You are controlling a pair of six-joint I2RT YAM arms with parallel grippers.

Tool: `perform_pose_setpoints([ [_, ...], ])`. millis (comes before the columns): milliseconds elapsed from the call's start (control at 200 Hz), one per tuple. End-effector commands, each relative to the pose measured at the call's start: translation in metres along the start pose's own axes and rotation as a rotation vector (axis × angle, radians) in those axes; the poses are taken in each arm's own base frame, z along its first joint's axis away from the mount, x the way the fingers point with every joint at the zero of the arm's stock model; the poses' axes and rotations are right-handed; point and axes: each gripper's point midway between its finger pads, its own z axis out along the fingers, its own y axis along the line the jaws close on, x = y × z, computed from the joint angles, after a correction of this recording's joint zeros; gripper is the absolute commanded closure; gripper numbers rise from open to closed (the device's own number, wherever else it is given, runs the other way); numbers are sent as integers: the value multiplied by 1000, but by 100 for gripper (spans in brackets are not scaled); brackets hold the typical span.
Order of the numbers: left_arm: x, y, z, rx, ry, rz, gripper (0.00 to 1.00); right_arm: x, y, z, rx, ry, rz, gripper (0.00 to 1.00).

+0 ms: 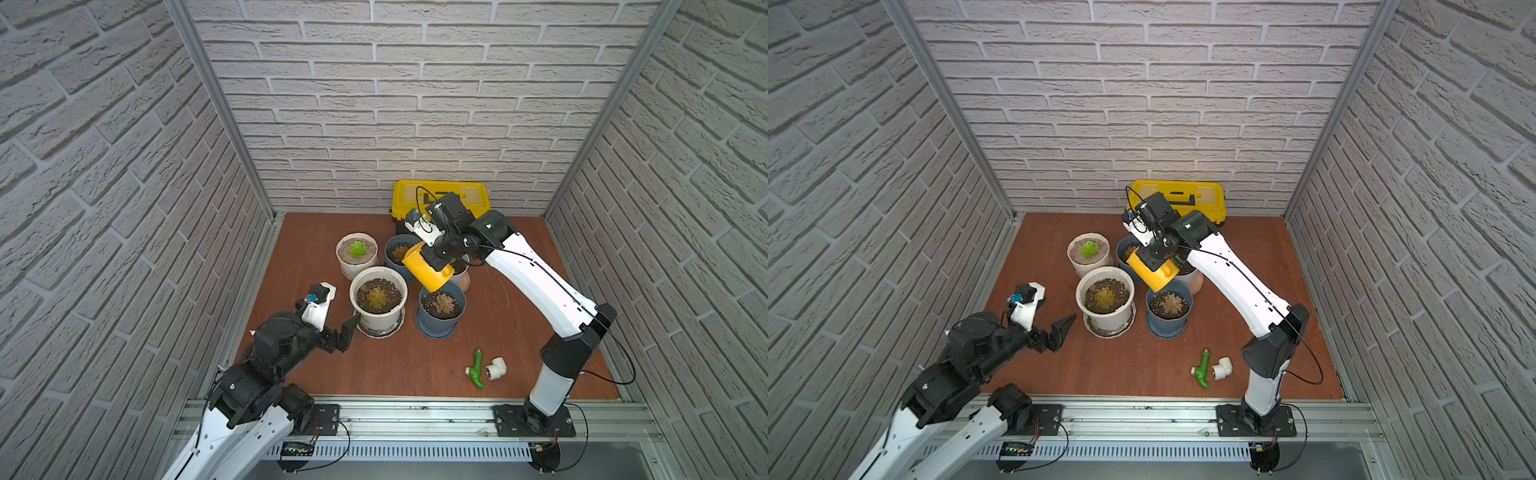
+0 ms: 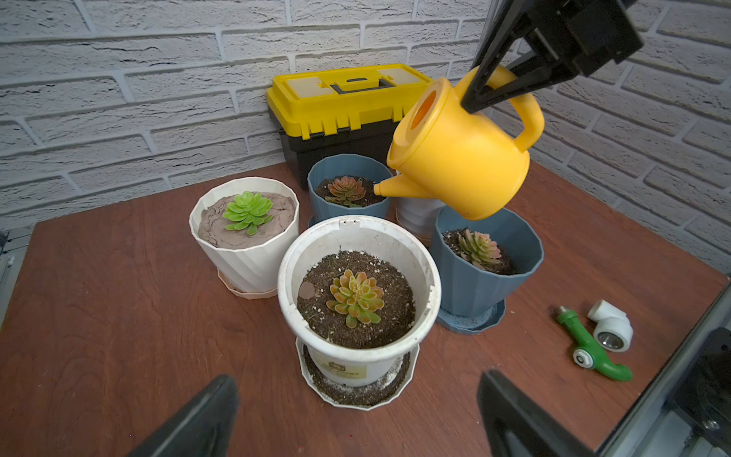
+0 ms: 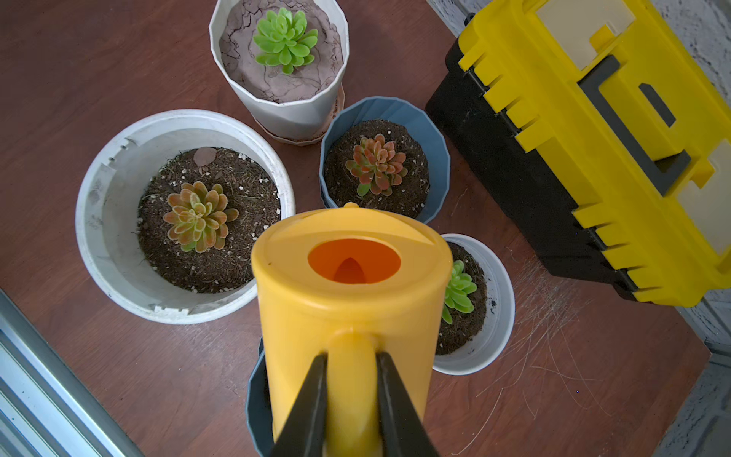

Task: Water the succulent around the soil edge
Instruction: Water the soil of the potted plant with water.

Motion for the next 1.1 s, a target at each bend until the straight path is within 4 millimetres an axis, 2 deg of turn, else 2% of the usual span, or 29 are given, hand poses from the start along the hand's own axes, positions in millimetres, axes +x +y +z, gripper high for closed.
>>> perform_pose_setpoints([
  [0,-2,3,-1,-17,-26,-7,2,-10,5,-12,-17,-60,13,98],
  [355,-1,4,-1,-17,-23,-6,2,-33,17,-2,-71,-135,34,97],
  [885,0,4,0,-19,-17,-5,2,-66,6,23,-15,-189,46,98],
  [1095,0,4,0,-19,-16,-5,2,-70,3,23,1,-207,56,97],
])
